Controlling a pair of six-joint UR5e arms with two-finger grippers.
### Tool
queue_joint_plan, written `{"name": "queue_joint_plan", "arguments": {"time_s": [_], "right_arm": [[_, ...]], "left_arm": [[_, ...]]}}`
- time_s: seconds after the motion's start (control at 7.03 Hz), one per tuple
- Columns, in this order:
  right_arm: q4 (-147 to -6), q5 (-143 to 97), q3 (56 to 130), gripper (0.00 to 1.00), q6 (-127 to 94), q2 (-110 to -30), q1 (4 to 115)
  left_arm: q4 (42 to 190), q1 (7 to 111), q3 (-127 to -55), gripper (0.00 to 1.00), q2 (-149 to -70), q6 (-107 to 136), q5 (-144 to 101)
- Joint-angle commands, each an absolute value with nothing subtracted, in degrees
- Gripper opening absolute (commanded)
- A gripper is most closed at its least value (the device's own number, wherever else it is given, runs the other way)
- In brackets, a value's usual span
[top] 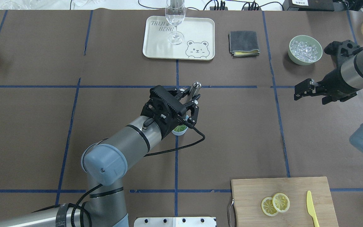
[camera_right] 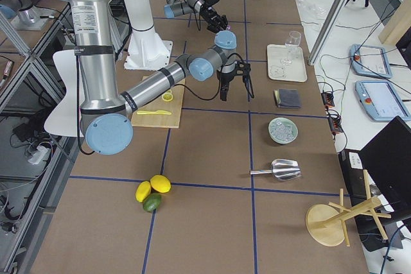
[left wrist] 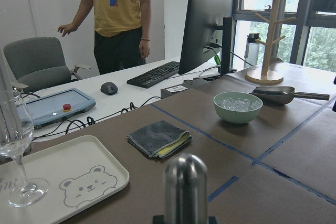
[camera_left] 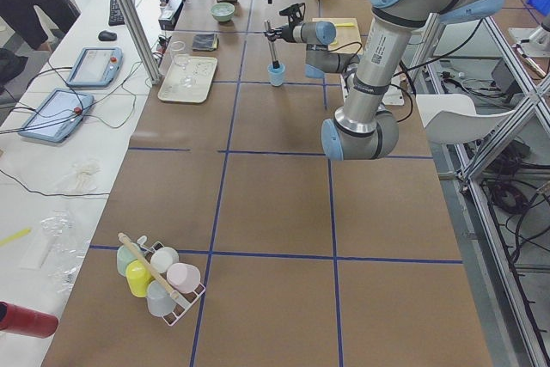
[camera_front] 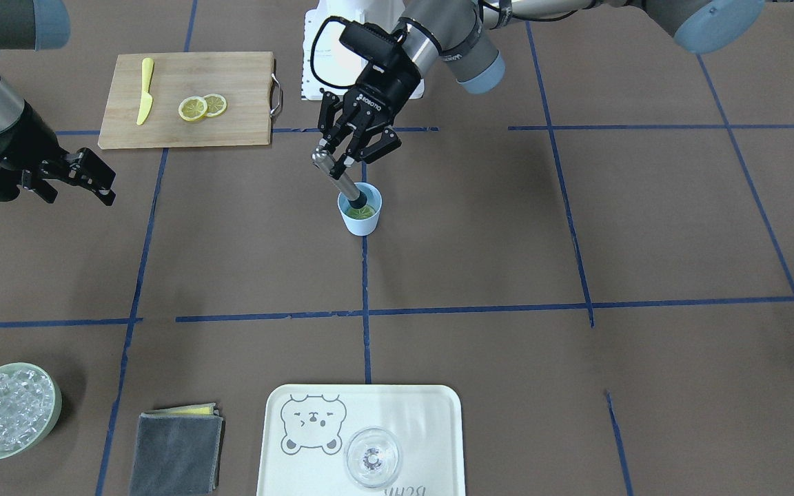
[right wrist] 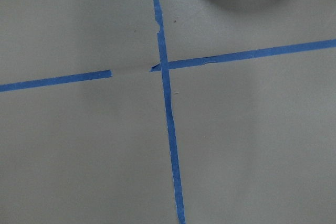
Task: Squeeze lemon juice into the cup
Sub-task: 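Press the muddler down onto the lemon inside the cup with the left gripper, then lift the muddler out of the cup and carry it back with the left gripper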
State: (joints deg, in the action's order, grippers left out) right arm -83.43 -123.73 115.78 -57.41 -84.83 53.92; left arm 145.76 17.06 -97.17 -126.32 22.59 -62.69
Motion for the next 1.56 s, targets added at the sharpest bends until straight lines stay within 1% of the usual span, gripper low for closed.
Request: {"name": "queue_joint_plan", "arguments": {"time_s": [0.0,0.28,0.43,0.57,0.71,0.85,1.0,1.14,1.28,1.42], "right_arm": [[-83.5,-123.84,116.19,1.0,-57.57,-85.08,53.96],[-83.5,-123.84,116.19,1.0,-57.57,-85.17,53.96],[-83.41,-123.75,116.8,1.0,-57.83,-85.51,53.96],[-83.41,-123.84,118.2,1.0,-58.35,-86.47,53.96],[-83.41,-123.84,119.6,1.0,-58.36,-88.14,53.96],[-83.41,-123.84,119.44,1.0,-58.27,-88.15,53.96],[-83.41,-123.75,119.44,1.0,-58.36,-88.15,53.96],[-83.41,-123.75,119.44,1.0,-58.36,-88.15,53.96],[-83.41,-123.75,119.44,1.0,-58.36,-88.24,53.96],[-83.41,-123.75,119.18,1.0,-58.27,-88.24,53.96]], "left_arm": [[138.34,19.59,-102.03,0.0,-127.0,21.71,-66.88],[137.55,22.22,-103.09,0.0,-127.09,23.63,-66.97],[133.02,26.5,-103.1,0.0,-127.0,24.6,-72.19],[124.97,32.55,-103.88,0.0,-127.09,24.61,-83.64],[121.67,36.35,-104.41,0.0,-126.22,24.52,-91.85],[119.29,39.0,-105.28,0.0,-124.3,24.96,-92.72],[116.05,43.37,-106.6,0.0,-119.23,30.88,-98.99],[111.06,47.51,-106.09,0.0,-118.31,36.51,-109.84],[105.96,49.03,-106.78,0.0,-116.56,42.13,-110.56],[98.25,49.39,-108.96,0.0,-112.11,43.06,-111.26]]}}
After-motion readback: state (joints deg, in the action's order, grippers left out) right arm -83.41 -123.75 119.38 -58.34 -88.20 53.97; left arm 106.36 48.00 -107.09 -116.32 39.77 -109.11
